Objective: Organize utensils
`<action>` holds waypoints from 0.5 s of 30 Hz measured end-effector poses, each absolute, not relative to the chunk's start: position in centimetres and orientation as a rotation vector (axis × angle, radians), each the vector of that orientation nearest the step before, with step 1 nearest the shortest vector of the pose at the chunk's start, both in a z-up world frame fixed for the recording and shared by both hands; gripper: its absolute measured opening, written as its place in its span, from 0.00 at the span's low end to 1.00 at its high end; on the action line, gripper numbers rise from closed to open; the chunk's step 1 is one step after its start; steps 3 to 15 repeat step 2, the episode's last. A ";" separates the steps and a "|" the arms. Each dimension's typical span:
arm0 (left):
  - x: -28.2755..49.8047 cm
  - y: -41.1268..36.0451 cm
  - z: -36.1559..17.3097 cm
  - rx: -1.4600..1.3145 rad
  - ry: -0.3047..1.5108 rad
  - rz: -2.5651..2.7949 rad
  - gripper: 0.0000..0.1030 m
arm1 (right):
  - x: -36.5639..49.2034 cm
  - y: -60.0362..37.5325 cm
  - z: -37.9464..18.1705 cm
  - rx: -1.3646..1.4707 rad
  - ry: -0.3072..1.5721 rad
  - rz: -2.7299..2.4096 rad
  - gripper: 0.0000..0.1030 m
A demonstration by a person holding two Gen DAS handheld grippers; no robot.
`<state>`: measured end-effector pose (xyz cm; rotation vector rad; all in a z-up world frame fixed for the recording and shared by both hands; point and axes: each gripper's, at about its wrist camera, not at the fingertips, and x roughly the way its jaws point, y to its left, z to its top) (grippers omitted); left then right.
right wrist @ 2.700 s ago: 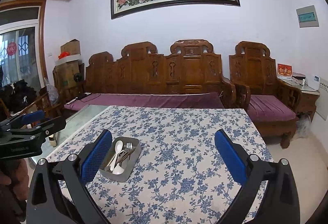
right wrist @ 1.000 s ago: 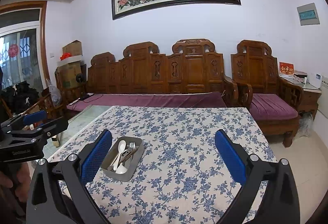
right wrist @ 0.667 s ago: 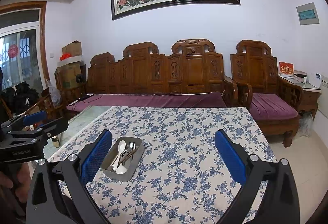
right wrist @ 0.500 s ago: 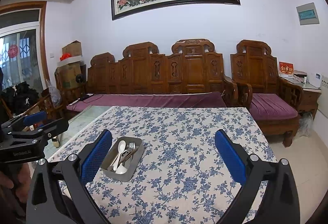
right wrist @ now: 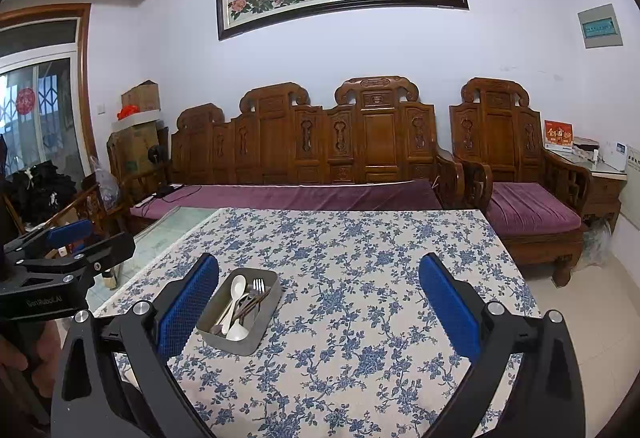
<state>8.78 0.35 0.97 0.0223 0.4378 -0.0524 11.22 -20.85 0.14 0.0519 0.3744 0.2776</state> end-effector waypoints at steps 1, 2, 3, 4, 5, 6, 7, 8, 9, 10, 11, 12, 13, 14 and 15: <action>8.7 0.2 1.0 0.023 0.437 -0.053 0.93 | 11.2 -20.9 0.1 0.052 0.375 0.278 0.98; 8.7 0.3 1.0 0.023 0.436 -0.054 0.93 | 11.2 -20.9 0.1 0.052 0.374 0.277 0.98; 8.7 0.3 1.0 0.023 0.436 -0.054 0.93 | 11.2 -20.9 0.1 0.052 0.374 0.277 0.98; 8.7 0.3 1.0 0.023 0.436 -0.054 0.93 | 11.2 -20.9 0.1 0.052 0.374 0.277 0.98; 8.7 0.3 1.0 0.023 0.436 -0.054 0.93 | 11.2 -20.9 0.1 0.052 0.374 0.277 0.98; 8.7 0.3 1.0 0.023 0.436 -0.054 0.93 | 11.2 -20.9 0.1 0.052 0.374 0.277 0.98; 8.7 0.3 1.0 0.023 0.436 -0.054 0.93 | 11.2 -20.9 0.1 0.052 0.374 0.277 0.98; 8.7 0.3 1.0 0.023 0.436 -0.054 0.93 | 11.2 -20.9 0.1 0.052 0.374 0.277 0.98; 8.7 0.3 1.0 0.023 0.436 -0.054 0.93 | 11.2 -20.9 0.1 0.052 0.374 0.277 0.98; 8.7 0.3 1.0 0.023 0.436 -0.054 0.93 | 11.2 -20.9 0.1 0.052 0.374 0.277 0.98; 8.7 0.3 1.0 0.023 0.436 -0.054 0.93 | 11.2 -20.9 0.1 0.052 0.374 0.277 0.98; 8.7 0.3 1.0 0.023 0.436 -0.054 0.93 | 11.2 -20.9 0.1 0.052 0.374 0.277 0.98; 8.7 0.3 1.0 0.023 0.436 -0.054 0.93 | 11.2 -20.9 0.1 0.052 0.374 0.277 0.98; 8.7 0.3 1.0 0.023 0.436 -0.054 0.93 | 11.2 -20.9 0.1 0.052 0.374 0.277 0.98; 8.7 0.3 1.0 0.023 0.436 -0.054 0.93 | 11.2 -20.9 0.1 0.052 0.374 0.277 0.98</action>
